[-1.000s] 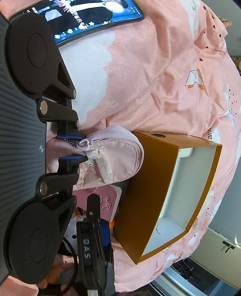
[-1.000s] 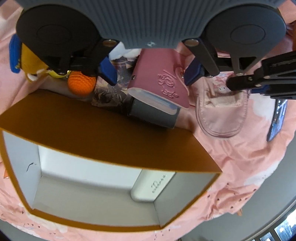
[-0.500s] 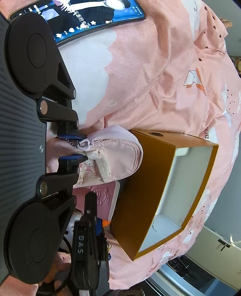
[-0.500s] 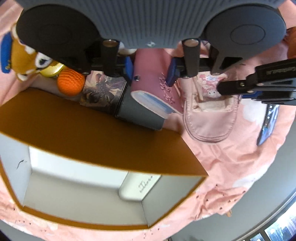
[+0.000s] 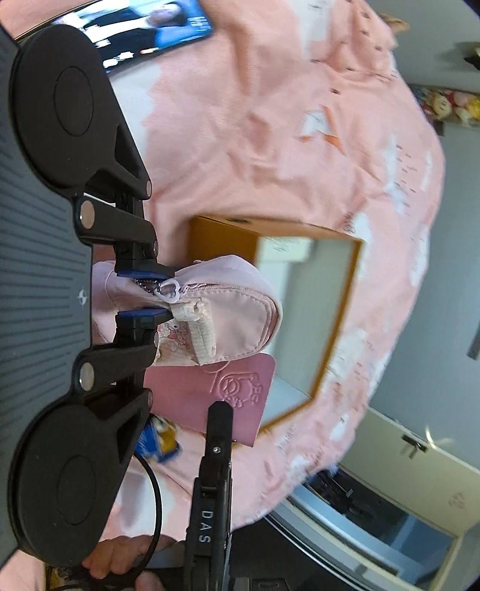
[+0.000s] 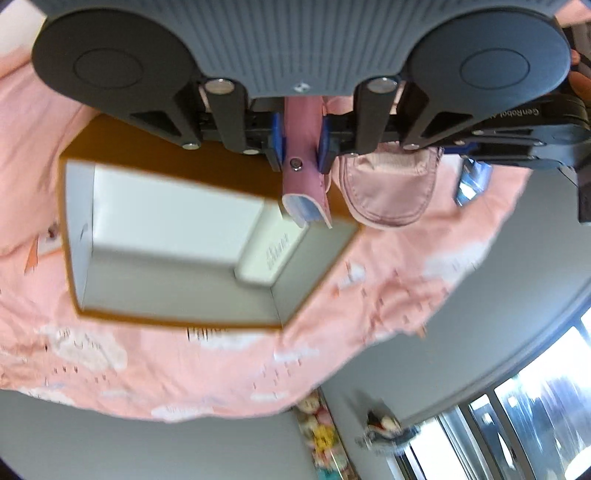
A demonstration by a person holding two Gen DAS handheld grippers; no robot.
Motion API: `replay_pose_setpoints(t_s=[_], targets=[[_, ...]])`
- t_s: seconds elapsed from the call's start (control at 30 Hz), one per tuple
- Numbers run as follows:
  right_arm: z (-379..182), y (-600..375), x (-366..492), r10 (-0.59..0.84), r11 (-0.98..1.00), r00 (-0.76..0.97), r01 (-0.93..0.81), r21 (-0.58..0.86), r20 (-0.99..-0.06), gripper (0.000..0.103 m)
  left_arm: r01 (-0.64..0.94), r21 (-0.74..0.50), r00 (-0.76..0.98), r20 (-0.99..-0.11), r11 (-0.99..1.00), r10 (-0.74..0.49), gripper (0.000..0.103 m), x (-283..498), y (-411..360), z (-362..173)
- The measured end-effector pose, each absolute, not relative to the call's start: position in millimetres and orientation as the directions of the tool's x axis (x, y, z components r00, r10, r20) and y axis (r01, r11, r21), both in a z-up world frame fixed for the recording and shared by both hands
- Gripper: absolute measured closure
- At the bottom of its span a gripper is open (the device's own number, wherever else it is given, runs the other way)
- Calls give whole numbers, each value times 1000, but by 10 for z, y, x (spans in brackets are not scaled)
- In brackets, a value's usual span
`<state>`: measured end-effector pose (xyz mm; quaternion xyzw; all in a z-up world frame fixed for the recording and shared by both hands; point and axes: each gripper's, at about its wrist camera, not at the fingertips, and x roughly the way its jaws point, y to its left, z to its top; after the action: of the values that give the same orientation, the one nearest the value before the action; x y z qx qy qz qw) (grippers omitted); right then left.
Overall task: Organize objects
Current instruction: 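Grasp the pink card holder with the right tool while the left tool holds the backpack, then drop the pink card holder into the orange box with the right tool while the left tool carries the backpack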
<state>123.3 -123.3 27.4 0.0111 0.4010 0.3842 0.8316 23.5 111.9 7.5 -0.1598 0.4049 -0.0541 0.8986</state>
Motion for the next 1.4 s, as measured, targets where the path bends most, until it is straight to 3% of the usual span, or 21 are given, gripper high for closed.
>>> replay_pose_setpoints(t_s=[0.27, 0.43, 0.73, 1.07, 1.2, 1.4], targets=[[776, -1345, 1641, 686, 703, 458, -618, 351, -565, 83, 30, -281, 738, -640, 959, -211, 86, 674, 1133, 614], [803, -1257, 2042, 663, 725, 468, -595, 346, -585, 83, 16, -235, 756, -633, 972, -165, 86, 1068, 1216, 727], [-22, -950, 2910, 610, 738, 179, -482, 472, -772, 83, 40, -233, 634, -745, 972, -205, 86, 1693, 1227, 368], [-740, -707, 3334, 629, 698, -98, -366, 615, -772, 85, 18, -289, 568, -785, 957, -247, 86, 2002, 1317, 97], [-762, -633, 3433, 600, 704, -111, -398, 589, -792, 85, 8, -289, 569, -786, 957, -242, 86, 2084, 1349, 79], [-920, -550, 3703, 495, 766, -109, -414, 492, -862, 76, 17, -306, 573, -777, 952, -259, 86, 2130, 1346, 93]])
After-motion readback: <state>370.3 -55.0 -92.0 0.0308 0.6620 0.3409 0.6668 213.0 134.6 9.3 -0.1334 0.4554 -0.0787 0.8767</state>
